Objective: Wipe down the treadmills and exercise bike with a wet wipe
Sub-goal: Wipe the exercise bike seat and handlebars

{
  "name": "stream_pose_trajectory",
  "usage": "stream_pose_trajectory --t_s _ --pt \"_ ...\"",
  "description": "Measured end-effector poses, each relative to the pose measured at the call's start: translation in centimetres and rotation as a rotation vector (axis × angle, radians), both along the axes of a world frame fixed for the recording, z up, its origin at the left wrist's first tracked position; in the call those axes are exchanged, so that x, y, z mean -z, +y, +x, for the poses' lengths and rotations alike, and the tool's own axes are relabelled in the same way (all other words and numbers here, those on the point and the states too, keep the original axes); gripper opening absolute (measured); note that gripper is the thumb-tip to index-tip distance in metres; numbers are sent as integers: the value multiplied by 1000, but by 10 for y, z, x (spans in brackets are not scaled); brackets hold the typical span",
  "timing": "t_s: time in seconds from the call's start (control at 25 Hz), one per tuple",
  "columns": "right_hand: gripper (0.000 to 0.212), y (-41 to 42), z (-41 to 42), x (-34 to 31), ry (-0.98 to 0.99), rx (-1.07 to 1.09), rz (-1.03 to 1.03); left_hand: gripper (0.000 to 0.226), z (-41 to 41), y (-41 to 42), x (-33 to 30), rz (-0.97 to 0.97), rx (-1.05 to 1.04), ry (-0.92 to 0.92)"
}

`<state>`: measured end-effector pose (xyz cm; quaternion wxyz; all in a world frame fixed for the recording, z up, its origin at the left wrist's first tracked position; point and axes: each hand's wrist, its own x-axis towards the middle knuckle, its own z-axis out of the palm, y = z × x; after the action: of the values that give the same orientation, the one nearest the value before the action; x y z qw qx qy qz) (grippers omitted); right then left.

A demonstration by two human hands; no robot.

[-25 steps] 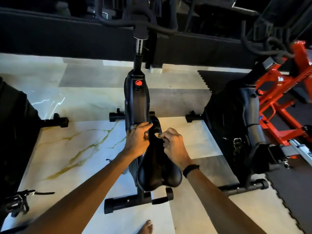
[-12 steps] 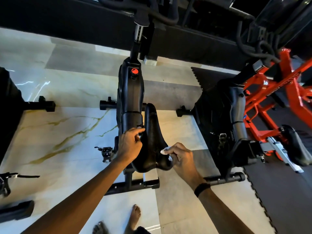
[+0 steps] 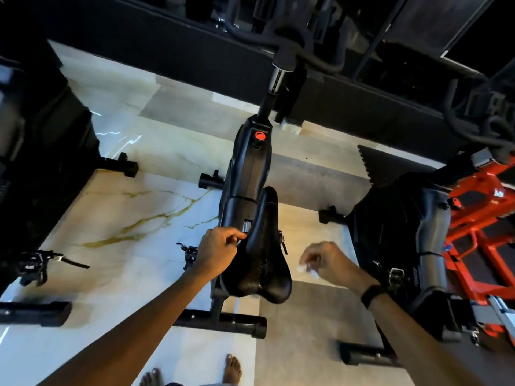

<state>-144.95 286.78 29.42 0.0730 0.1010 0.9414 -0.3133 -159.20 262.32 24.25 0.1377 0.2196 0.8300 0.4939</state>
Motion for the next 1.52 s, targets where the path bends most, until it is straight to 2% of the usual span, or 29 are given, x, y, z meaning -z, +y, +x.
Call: stream_pose_trajectory --t_s 0.04,0.16,0.24,0.32,0.44,0.52,0.68,0.8,0.92,1.0,1.24,1.32,1.36,1.44,1.52 --pt "41 7 -19 -4 55 86 42 37 0 0 4 -11 -24 -3" --pt "24 5 -76 -17 308 276 -34 37 4 0 10 -54 -83 -32" --pt "20 -6 -109 -18 394 236 -61 34 10 -2 7 -43 -138 -78" --pt "21 -16 -125 -7 427 162 -56 32 17 -4 6 53 -214 -169" --pt "23 -25 -120 14 518 112 11 21 28 -13 12 207 -319 -295" --pt "20 -23 -109 21 564 77 1 17 36 -13 15 245 -373 -304" --pt "10 -30 -62 38 574 13 -77 33 41 -4 17 219 -399 -237" --pt "26 -49 -15 46 566 0 -200 39 40 -3 16 144 -401 -174" --pt "23 -61 17 54 554 96 -248 50 45 -7 14 156 -340 -157" --pt "29 -68 31 53 553 141 -258 54 50 -9 13 172 -318 -145" --pt "39 -88 61 52 543 231 -201 47 56 -16 14 286 -249 -230" --pt "22 -90 70 55 521 229 -171 48 55 -17 19 311 -225 -237" --pt "15 -92 74 56 490 206 -151 50 53 -17 23 325 -214 -254" --pt "27 -98 78 49 389 130 -163 59 43 -18 30 322 -207 -290" --pt "29 -100 70 33 413 119 -175 68 40 -21 32 330 -183 -311"
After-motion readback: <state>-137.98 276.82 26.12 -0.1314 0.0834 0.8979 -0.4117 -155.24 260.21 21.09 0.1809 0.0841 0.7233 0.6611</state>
